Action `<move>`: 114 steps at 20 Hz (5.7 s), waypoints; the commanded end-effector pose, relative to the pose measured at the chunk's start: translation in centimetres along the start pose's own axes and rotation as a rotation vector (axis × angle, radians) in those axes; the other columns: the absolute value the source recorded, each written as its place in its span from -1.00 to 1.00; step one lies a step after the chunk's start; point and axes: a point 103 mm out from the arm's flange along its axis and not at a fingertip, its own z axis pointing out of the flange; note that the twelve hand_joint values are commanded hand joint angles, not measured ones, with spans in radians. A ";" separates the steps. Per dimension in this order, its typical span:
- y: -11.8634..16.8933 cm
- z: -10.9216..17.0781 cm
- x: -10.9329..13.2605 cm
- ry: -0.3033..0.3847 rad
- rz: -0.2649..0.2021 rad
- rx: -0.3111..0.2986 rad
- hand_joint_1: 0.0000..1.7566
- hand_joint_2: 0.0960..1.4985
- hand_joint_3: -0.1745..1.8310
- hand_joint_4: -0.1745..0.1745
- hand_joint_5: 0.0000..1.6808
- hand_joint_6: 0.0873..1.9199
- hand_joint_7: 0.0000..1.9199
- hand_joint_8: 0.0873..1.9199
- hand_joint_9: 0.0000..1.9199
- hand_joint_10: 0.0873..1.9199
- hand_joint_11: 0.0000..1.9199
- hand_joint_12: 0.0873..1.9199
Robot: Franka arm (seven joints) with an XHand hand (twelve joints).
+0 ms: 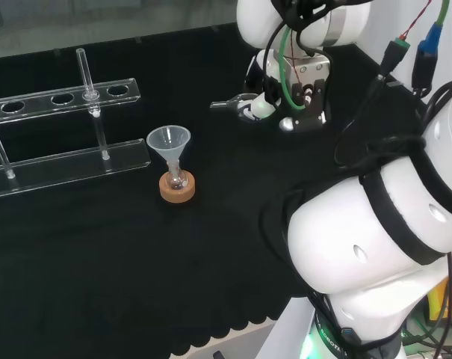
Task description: Pour all the NaCl from the weighing funnel into the round-bottom flask.
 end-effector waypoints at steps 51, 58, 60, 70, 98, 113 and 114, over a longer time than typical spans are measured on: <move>1.4 -0.5 6.5 -0.144 -0.239 0.067 0.31 -0.31 -0.16 1.00 0.78 -0.84 0.66 -0.91 0.10 -0.90 -1.00 0.47; 1.9 0.0 6.3 -0.183 -0.256 0.095 0.31 -0.31 -0.16 1.00 0.78 -0.84 0.66 -0.91 0.10 -0.91 -1.00 0.47; 2.0 0.1 6.6 -0.196 -0.265 0.098 0.31 -0.31 -0.16 1.00 0.78 -0.84 0.66 -0.91 0.10 -0.91 -1.00 0.47; 2.5 -0.1 7.0 -0.260 -0.291 0.107 0.31 -0.32 -0.15 1.00 0.78 -0.84 0.66 -0.92 0.10 -0.91 -1.00 0.47; 3.7 -2.4 6.8 -0.369 -0.367 0.094 0.31 -0.35 -0.11 1.00 0.79 -0.83 0.70 -0.92 0.12 -0.91 -1.00 0.46; 3.7 -2.7 7.9 -0.427 -0.409 0.095 0.31 -0.37 -0.09 1.00 0.79 -0.82 0.71 -0.93 0.13 -0.91 -1.00 0.47; 3.7 -2.7 8.0 -0.433 -0.412 0.096 0.31 -0.37 -0.09 1.00 0.79 -0.82 0.71 -0.93 0.13 -0.91 -1.00 0.47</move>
